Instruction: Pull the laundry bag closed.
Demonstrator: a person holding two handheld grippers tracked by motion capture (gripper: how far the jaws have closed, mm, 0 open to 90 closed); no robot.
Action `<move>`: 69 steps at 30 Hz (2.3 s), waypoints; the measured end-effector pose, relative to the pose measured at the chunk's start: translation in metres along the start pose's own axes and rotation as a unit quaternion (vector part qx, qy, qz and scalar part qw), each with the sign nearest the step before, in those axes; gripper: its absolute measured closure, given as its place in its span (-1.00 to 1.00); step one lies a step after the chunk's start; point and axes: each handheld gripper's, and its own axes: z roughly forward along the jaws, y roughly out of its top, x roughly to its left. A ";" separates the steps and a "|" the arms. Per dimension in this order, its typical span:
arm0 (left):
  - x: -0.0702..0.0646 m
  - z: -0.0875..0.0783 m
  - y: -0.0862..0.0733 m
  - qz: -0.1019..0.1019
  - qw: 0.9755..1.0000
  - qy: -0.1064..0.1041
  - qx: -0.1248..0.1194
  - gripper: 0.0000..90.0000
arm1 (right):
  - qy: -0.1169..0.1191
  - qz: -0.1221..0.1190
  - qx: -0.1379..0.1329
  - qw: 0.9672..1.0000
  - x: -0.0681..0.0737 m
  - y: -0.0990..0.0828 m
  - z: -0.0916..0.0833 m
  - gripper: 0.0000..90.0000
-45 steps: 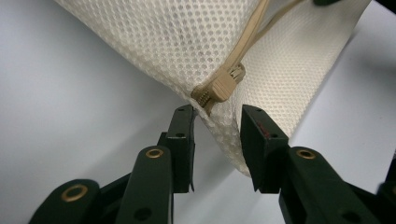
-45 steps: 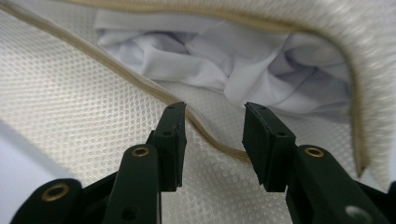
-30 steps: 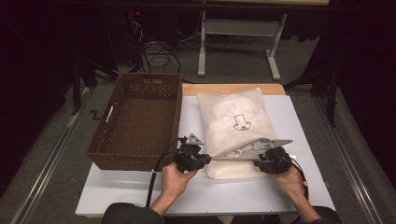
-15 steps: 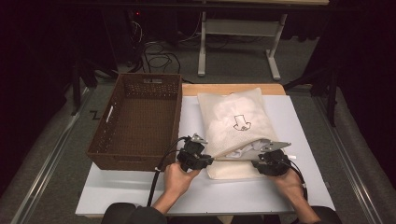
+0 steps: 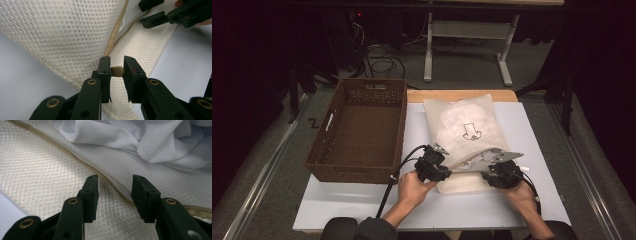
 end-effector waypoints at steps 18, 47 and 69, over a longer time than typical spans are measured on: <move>-0.002 -0.004 0.002 0.006 1.000 0.000 -0.003 0.49 | 0.000 0.000 0.000 1.000 0.000 0.000 0.000 0.27; 0.027 0.004 -0.029 -0.067 0.997 0.023 0.019 0.39 | -0.001 0.001 -0.018 1.000 0.001 -0.004 0.001 0.28; 0.031 -0.003 -0.031 -0.054 0.999 -0.001 -0.003 0.77 | 0.045 0.028 -0.014 0.999 0.015 0.020 -0.010 0.31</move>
